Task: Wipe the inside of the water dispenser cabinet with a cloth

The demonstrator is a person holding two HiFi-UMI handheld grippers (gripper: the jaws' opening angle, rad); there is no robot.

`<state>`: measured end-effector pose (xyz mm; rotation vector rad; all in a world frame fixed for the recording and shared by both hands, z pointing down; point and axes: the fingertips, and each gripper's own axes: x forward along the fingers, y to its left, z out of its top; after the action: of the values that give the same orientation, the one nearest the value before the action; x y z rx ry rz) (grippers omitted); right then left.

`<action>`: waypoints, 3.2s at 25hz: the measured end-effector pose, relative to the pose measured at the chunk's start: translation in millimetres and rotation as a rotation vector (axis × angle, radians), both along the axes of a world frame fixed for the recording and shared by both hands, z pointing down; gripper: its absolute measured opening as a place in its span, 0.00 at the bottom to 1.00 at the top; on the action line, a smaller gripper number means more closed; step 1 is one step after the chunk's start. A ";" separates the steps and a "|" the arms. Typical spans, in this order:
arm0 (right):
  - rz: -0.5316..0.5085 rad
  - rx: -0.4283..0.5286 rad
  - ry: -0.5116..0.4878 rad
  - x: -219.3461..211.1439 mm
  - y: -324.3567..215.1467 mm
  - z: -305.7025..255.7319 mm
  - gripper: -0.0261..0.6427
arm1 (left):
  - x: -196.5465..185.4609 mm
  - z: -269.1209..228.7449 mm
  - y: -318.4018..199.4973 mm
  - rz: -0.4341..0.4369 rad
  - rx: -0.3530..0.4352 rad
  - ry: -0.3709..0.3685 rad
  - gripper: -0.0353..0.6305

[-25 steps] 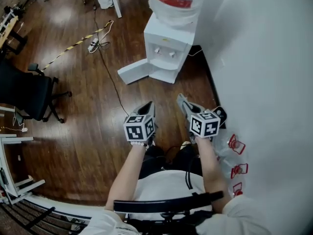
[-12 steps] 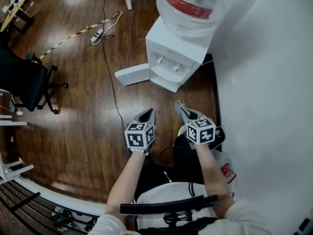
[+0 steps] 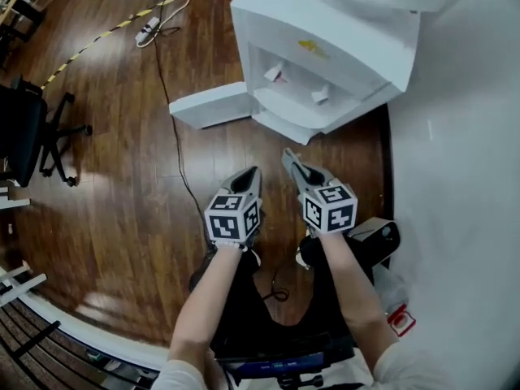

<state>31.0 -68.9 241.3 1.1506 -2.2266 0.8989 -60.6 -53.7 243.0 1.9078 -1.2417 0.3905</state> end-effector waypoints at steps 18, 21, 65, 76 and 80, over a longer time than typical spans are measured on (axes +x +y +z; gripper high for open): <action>0.114 0.352 -0.116 -38.5 -122.3 290.3 0.09 | -27.0 223.7 -114.1 0.006 0.027 0.050 0.04; 0.162 0.385 -0.148 -39.8 -138.9 312.2 0.09 | -23.6 238.4 -138.0 0.033 0.063 0.028 0.04; 0.254 0.623 -0.289 -48.7 -235.7 310.9 0.10 | 5.5 218.5 -110.1 0.084 0.102 0.051 0.04; 0.252 0.417 -0.238 -56.2 -248.6 382.2 0.10 | -5.4 228.0 -113.0 0.054 0.085 0.028 0.04; 0.248 0.326 -0.194 -56.2 -249.1 409.4 0.10 | -4.5 230.7 -113.0 0.052 0.079 0.026 0.04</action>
<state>-25.1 -318.0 650.7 1.5760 -2.4926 0.7879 -65.1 -166.6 473.6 2.0093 -1.2088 0.3462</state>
